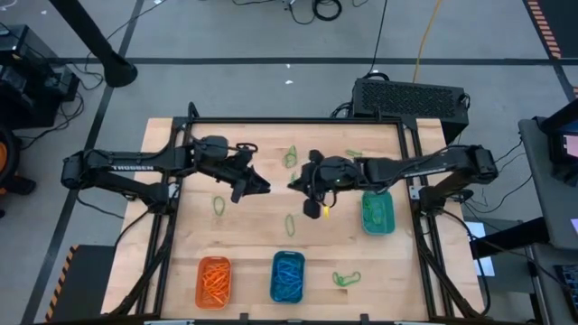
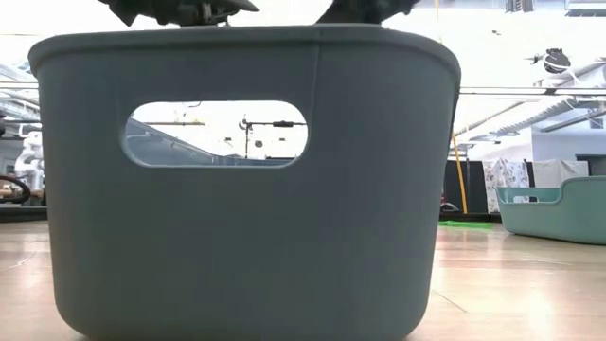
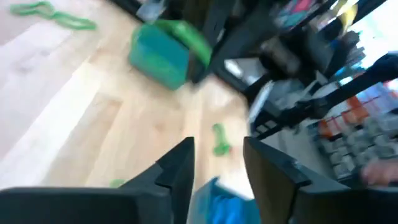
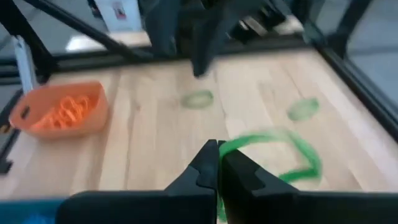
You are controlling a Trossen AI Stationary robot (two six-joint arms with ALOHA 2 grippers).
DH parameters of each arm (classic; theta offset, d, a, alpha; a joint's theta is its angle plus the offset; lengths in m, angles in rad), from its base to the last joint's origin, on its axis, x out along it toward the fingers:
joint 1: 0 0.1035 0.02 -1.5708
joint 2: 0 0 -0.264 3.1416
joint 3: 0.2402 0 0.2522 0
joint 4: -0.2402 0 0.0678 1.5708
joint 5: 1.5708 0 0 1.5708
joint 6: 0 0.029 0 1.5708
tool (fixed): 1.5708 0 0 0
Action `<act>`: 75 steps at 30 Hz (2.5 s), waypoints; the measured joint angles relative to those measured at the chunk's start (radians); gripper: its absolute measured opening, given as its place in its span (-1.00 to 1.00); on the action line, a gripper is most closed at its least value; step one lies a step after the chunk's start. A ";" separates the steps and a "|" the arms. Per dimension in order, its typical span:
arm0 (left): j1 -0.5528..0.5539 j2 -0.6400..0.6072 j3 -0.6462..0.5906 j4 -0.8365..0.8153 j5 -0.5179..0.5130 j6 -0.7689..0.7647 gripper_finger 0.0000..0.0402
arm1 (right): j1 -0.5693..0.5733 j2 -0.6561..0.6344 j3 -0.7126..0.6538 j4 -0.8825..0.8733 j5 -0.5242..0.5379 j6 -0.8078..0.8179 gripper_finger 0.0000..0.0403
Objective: Sort rubber bands into baskets
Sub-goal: Put the green rubber band into the green bin
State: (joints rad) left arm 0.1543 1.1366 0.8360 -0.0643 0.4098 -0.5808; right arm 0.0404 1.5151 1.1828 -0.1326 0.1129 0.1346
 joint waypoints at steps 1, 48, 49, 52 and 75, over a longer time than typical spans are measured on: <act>0.003 0.000 0.000 -0.024 -0.007 0.020 -0.27 | -0.005 -0.022 0.000 -0.057 0.001 0.015 -1.00; 0.309 1.004 0.761 -0.539 -0.411 0.299 -0.23 | 0.082 -0.493 -0.547 -0.787 -0.171 0.779 -1.00; 0.309 1.006 0.762 -0.537 -0.414 0.297 -0.23 | 0.082 -0.493 -0.547 -0.786 -0.171 0.790 -1.00; 0.311 1.017 0.763 -0.527 -0.427 0.288 -0.23 | 0.082 -0.493 -0.547 -0.785 -0.171 0.818 -1.00; 0.337 1.048 0.785 -0.583 -0.412 0.273 -0.32 | 0.081 -0.492 -0.445 -0.858 -0.171 0.822 -0.34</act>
State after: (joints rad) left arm 0.4915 2.1841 1.6215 -0.6476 -0.0017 -0.3080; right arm 0.1211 1.0229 0.7378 -0.9901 -0.0578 0.9569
